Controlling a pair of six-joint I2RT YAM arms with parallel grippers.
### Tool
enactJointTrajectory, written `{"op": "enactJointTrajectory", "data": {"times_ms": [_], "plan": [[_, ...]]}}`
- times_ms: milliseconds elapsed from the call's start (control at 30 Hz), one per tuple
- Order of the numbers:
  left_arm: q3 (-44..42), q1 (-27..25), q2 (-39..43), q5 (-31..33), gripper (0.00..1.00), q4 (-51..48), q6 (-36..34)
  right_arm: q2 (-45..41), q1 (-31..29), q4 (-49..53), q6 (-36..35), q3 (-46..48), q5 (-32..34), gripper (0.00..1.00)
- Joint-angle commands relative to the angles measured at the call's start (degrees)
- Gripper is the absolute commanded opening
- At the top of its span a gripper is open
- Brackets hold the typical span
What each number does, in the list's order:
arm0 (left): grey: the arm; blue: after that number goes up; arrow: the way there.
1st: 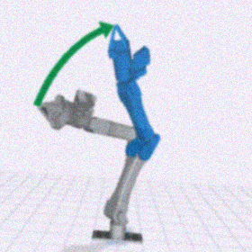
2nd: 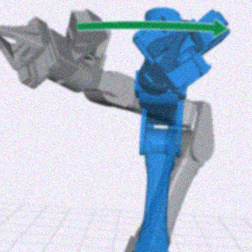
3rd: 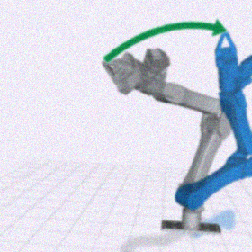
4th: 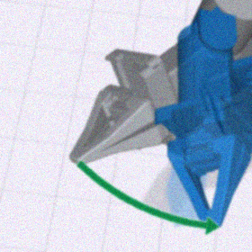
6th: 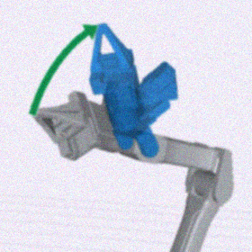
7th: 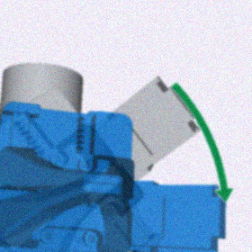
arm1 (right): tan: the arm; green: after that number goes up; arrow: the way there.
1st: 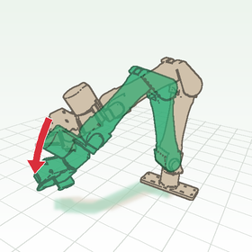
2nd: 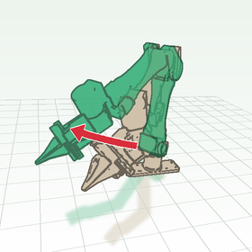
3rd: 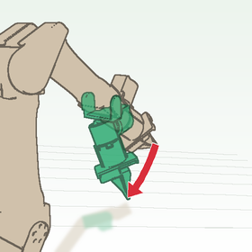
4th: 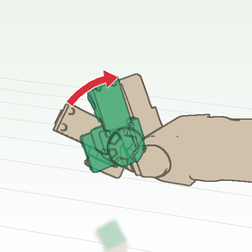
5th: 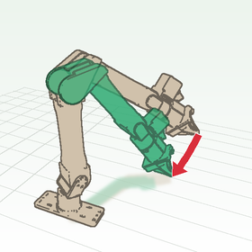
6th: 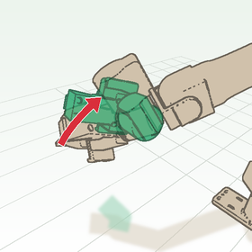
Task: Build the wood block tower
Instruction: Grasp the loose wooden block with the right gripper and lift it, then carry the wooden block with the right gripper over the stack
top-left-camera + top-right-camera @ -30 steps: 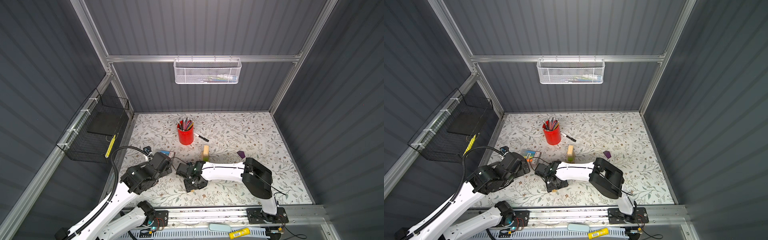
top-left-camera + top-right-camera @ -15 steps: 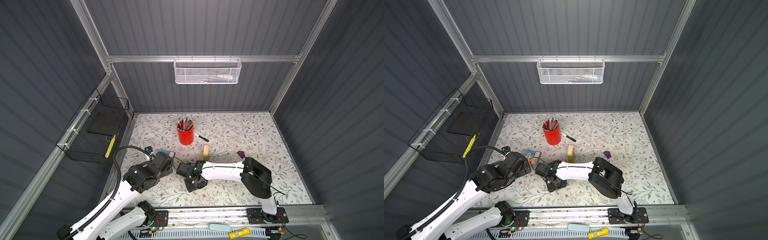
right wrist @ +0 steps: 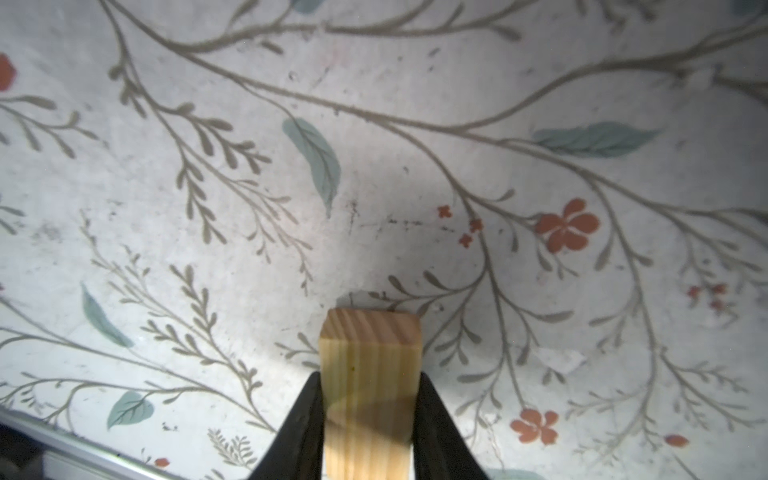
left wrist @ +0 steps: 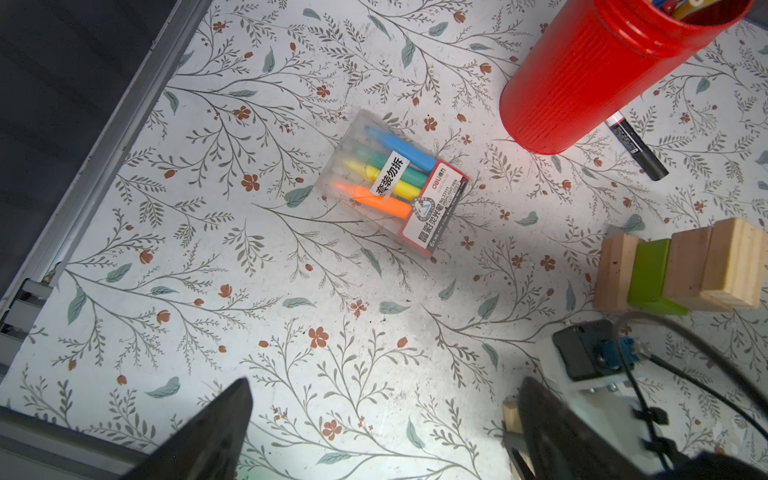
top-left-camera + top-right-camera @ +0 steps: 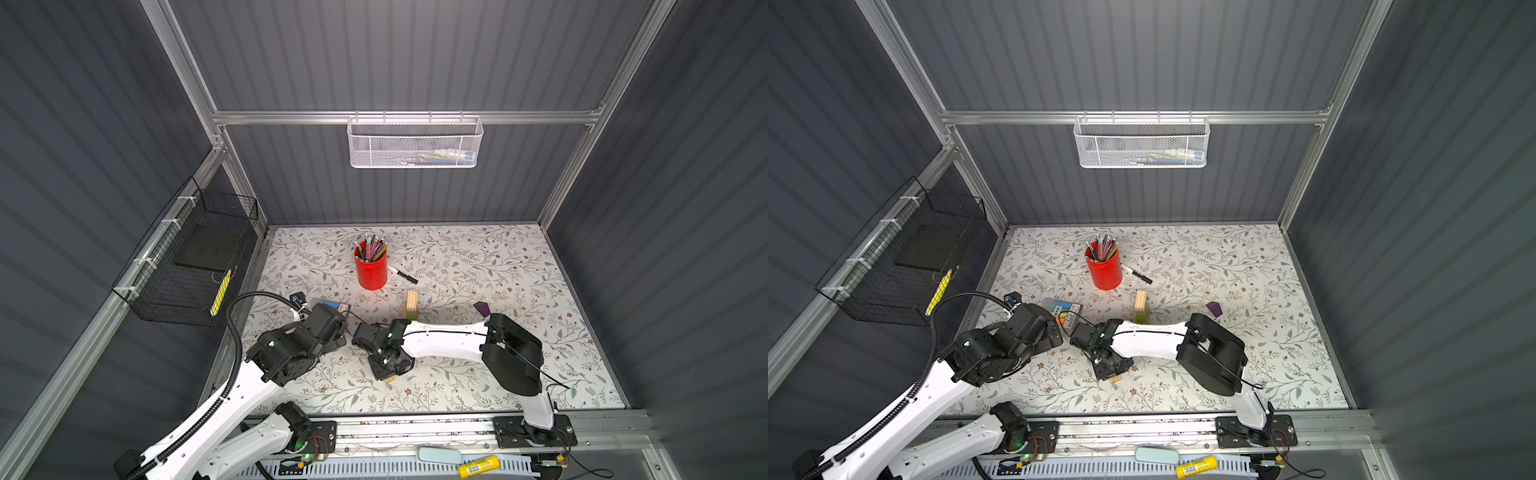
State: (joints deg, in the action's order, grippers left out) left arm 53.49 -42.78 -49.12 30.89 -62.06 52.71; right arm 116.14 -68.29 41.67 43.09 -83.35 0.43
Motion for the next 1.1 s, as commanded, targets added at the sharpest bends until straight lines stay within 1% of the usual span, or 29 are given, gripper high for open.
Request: {"op": "enactJointTrajectory", "data": {"times_ms": [0, 200, 367, 433, 533, 733, 800, 833, 967, 1067], "plan": [[1.4, 0.2, 0.2, -0.1, 0.99, 0.3, -1.6, -6.7, 0.1, 0.1, 0.4, 0.4, 1.6, 0.28], [2.4, 0.2, -0.2, 0.0, 0.99, 3.3, -5.0, -14.3, 0.7, 3.7, 2.4, -0.7, 6.1, 0.29], [1.6, 0.2, -2.3, -0.8, 1.00, 8.3, -7.2, -18.5, 4.3, 10.5, 3.0, -4.0, 11.4, 0.29], [1.1, 0.2, -3.2, -1.0, 1.00, 10.0, -7.6, -20.0, 5.9, 11.8, 2.1, -4.6, 13.7, 0.29], [-0.5, 0.2, -4.3, -1.3, 1.00, 13.4, -8.6, -20.6, 8.8, 14.1, 0.9, -7.0, 15.4, 0.29], [-1.5, 0.2, -7.3, -1.0, 1.00, 17.3, -9.8, -17.2, 14.9, 17.4, 0.0, -12.4, 16.6, 0.29], [-2.0, 0.2, -7.8, -0.8, 1.00, 18.5, -10.0, -16.1, 16.7, 17.3, 0.5, -13.4, 15.7, 0.29], [-2.4, 0.2, -8.0, -0.9, 0.99, 19.2, -9.8, -15.3, 17.7, 17.2, 0.9, -14.0, 14.2, 0.28], [-3.4, 0.2, -9.3, -0.9, 0.99, 21.4, -9.6, -12.3, 19.2, 16.2, 2.2, -15.7, 11.9, 0.28], [-3.6, 0.2, -10.6, -1.1, 0.99, 22.1, -9.1, -8.8, 19.6, 17.8, 2.8, -19.3, 11.4, 0.28]]}}
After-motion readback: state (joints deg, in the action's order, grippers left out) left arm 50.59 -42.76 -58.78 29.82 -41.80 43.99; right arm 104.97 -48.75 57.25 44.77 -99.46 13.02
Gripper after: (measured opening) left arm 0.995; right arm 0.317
